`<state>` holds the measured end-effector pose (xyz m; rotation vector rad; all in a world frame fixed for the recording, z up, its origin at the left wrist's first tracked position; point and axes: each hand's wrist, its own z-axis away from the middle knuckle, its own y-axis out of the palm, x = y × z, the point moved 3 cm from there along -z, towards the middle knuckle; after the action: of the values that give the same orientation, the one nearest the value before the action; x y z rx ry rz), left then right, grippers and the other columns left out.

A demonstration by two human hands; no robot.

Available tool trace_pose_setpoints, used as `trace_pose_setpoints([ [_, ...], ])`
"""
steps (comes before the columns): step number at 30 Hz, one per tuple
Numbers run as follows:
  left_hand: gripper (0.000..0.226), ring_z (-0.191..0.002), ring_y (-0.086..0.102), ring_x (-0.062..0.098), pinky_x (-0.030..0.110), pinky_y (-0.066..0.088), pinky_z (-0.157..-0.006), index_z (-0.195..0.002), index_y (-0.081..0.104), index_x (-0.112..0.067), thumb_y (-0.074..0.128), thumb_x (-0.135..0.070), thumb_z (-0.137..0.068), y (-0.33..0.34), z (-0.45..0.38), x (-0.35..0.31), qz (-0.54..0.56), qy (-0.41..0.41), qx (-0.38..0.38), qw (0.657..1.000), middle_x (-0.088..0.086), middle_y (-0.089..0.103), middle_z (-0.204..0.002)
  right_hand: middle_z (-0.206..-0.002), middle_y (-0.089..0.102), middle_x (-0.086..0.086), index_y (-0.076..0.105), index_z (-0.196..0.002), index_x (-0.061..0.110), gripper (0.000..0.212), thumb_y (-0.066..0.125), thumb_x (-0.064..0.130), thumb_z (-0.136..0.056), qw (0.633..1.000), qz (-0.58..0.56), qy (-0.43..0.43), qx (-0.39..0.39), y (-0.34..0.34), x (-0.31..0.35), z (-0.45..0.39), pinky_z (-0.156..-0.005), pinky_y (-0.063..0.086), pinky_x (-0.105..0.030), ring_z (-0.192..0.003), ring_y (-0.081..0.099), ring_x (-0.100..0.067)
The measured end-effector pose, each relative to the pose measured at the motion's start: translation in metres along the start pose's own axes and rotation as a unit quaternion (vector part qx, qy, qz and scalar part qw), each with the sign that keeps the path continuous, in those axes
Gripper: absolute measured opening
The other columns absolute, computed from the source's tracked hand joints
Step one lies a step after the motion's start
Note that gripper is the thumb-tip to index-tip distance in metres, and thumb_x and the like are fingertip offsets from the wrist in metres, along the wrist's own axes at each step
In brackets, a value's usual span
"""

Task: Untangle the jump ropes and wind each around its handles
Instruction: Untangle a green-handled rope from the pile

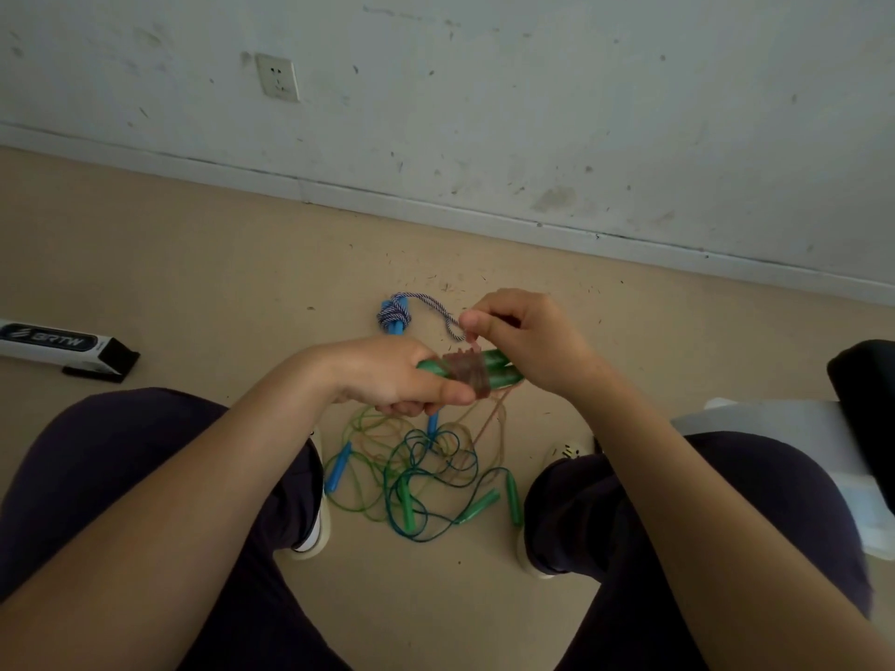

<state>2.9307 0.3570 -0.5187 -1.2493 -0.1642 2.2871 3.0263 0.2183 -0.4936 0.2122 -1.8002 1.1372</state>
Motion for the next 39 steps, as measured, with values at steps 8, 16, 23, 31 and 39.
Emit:
trace_pose_setpoints([
  [8, 0.047, -0.047, 0.046, 0.010, 0.021, 0.039, -0.048, -0.075, 0.061, -0.013, 0.070, -0.059, -0.070, -0.002, 0.003, -0.002, 0.012, 0.041, -0.032, 0.999, -0.006, 0.052, -0.054, -0.068, 0.062, -0.003, 0.062, -0.083, 0.012, 0.016, 0.072, 0.024, -0.088, 0.990, -0.115, 0.085, 0.015, 0.003, -0.008, -0.002, -0.053, 0.045, -0.025, -0.060, 0.054, -0.013],
  [16, 0.051, -0.044, 0.039, 0.012, 0.021, 0.036, -0.046, -0.074, 0.056, -0.012, 0.067, -0.061, -0.077, -0.013, 0.006, -0.004, 0.112, 0.108, -0.111, 0.982, -0.007, 0.044, -0.048, -0.076, 0.060, -0.007, 0.066, -0.100, 0.005, 0.041, 0.054, 0.044, -0.097, 0.952, -0.273, 0.128, 0.047, 0.000, -0.008, 0.000, -0.050, 0.035, -0.026, -0.057, 0.049, -0.016],
  [23, 0.055, -0.041, 0.035, 0.012, 0.022, 0.033, -0.046, -0.079, 0.057, -0.011, 0.058, -0.066, -0.083, -0.028, 0.003, 0.000, 0.216, 0.113, -0.277, 0.929, -0.008, 0.040, -0.047, -0.059, 0.043, 0.005, 0.068, -0.110, 0.009, 0.022, 0.051, 0.021, -0.102, 0.953, -0.263, 0.144, 0.050, 0.011, -0.011, 0.003, -0.044, 0.026, -0.019, -0.049, 0.032, -0.008],
  [31, 0.041, -0.040, 0.039, 0.010, 0.023, 0.033, -0.043, -0.073, 0.058, -0.012, 0.063, -0.048, -0.092, -0.023, -0.009, 0.013, 0.157, 0.040, -0.289, 0.944, -0.009, 0.044, -0.042, -0.056, 0.046, 0.007, 0.070, -0.085, 0.015, 0.016, 0.063, 0.024, -0.095, 0.991, -0.110, 0.072, 0.022, 0.006, -0.002, 0.002, -0.050, 0.031, -0.020, -0.052, 0.037, -0.008],
  [39, 0.043, -0.041, 0.040, 0.008, 0.020, 0.035, -0.046, -0.066, 0.055, -0.016, 0.065, -0.051, -0.088, -0.006, -0.008, 0.011, 0.047, -0.020, -0.096, 0.994, -0.008, 0.046, -0.047, -0.066, 0.065, -0.009, 0.073, -0.078, 0.012, 0.015, 0.075, 0.025, -0.085, 0.999, -0.038, 0.035, -0.013, -0.004, -0.005, 0.003, -0.052, 0.042, -0.029, -0.055, 0.052, -0.017],
])
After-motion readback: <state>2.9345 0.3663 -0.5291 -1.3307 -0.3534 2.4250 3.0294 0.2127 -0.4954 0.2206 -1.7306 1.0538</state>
